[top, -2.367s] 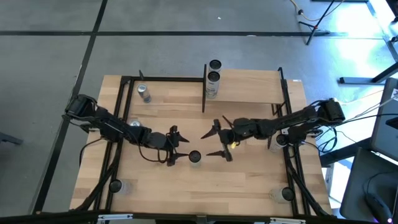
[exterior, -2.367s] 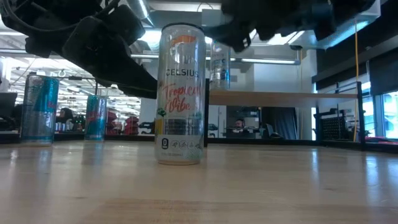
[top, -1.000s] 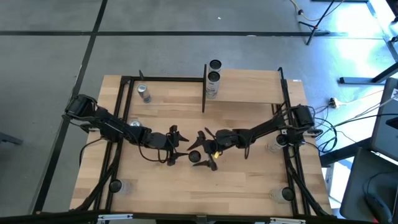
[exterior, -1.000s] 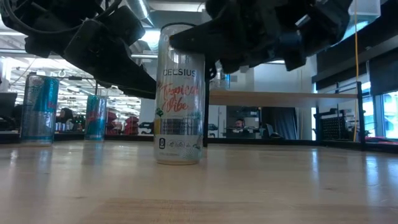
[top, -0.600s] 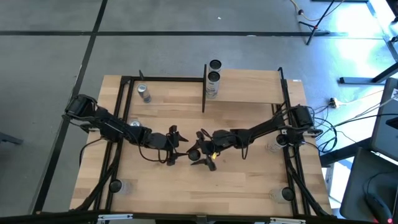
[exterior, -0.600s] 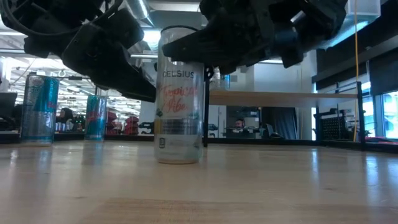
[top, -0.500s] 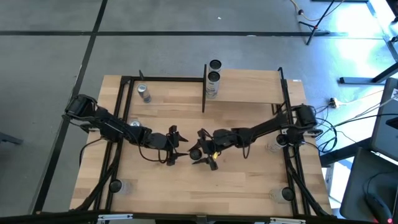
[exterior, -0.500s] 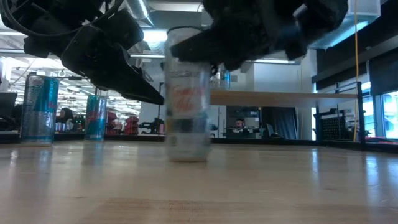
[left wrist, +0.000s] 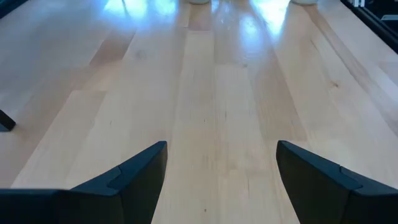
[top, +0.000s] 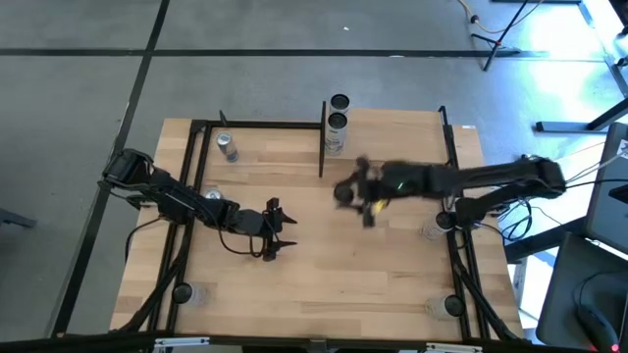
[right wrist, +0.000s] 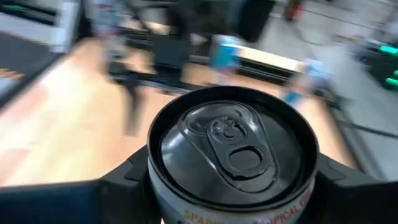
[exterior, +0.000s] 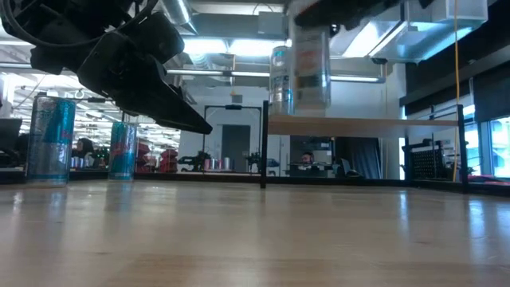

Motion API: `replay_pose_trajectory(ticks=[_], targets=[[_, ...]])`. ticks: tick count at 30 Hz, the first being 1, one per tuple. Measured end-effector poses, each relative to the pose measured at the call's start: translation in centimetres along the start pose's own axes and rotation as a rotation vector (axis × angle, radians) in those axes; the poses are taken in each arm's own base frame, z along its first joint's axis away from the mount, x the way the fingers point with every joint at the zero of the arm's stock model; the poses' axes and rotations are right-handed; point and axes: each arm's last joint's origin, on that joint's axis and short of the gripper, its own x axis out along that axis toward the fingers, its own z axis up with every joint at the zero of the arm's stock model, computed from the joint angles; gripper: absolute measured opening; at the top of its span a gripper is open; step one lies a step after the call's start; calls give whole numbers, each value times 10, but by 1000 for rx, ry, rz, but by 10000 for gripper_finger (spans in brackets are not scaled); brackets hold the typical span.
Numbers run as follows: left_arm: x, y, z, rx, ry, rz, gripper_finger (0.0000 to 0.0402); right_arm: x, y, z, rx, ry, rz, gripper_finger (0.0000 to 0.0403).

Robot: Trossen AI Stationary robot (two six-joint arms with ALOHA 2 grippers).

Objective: Place canned beverage on shelf
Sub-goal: Put the top white yellow soda can on the shelf

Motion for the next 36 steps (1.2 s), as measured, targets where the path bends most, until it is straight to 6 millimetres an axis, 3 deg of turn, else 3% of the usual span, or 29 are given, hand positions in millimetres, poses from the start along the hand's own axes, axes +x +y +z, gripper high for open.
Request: replay_pose_trajectory(ticks=[6,14,19,26,36], targets=[[0,0,1,-34,-7,-1,286,-53,-51,3,-6,-65,-102,220],[-1,-4,0,-82,-10,-10,286,-75,-118,-16,45,-88,-139,220],[-3,-9,0,-91,-9,-28,286,-80,-156,-29,80,-112,-120,220],[-3,-11,-1,-78,-8,-32,286,-61,-195,-46,171,-79,-70,220],[-3,-11,-1,-66,-4,-32,286,-57,-210,-50,189,-76,-46,220]])
